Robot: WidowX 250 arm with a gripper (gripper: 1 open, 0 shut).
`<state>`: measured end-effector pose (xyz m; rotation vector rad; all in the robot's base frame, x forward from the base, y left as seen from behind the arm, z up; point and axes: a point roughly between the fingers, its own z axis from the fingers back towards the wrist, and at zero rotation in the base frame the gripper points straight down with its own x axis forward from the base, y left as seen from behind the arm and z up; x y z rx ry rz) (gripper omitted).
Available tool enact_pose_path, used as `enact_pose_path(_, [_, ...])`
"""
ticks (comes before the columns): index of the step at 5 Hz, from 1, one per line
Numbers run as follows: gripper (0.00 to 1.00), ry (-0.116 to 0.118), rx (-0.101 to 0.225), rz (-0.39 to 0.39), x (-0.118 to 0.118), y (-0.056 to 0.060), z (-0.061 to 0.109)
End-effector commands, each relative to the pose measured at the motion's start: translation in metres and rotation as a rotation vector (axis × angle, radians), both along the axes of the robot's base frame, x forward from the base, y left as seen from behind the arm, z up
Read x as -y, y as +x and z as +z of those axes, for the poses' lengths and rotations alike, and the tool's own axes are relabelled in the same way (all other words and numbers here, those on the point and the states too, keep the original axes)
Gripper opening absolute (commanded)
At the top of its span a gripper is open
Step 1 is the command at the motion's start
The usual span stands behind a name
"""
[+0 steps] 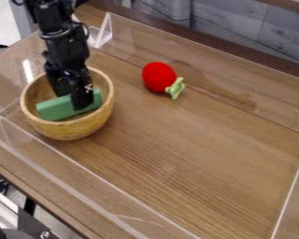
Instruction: Remove the green stick from the brown bowl and put it on the table
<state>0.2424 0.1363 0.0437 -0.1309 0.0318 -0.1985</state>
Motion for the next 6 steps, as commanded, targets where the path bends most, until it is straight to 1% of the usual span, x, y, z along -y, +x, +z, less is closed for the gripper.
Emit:
enact_pose_path(1, [1.0,0.016,0.043,-0.046,0.0,0.012,0.008])
enact_pose_path(2, [1.0,0.007,0.039,-0.077,0.0,0.016,0.003])
enact_pose_path(3, [0.0,0.014,0.034,0.004,0.007,0.023,0.0])
enact_pose_path(5, [0.0,0.024,0.018,0.009,0.006,0.027,-0.008])
enact_pose_path(6, [0.0,0.025,0.011,0.031,-0.005,0.028,-0.022])
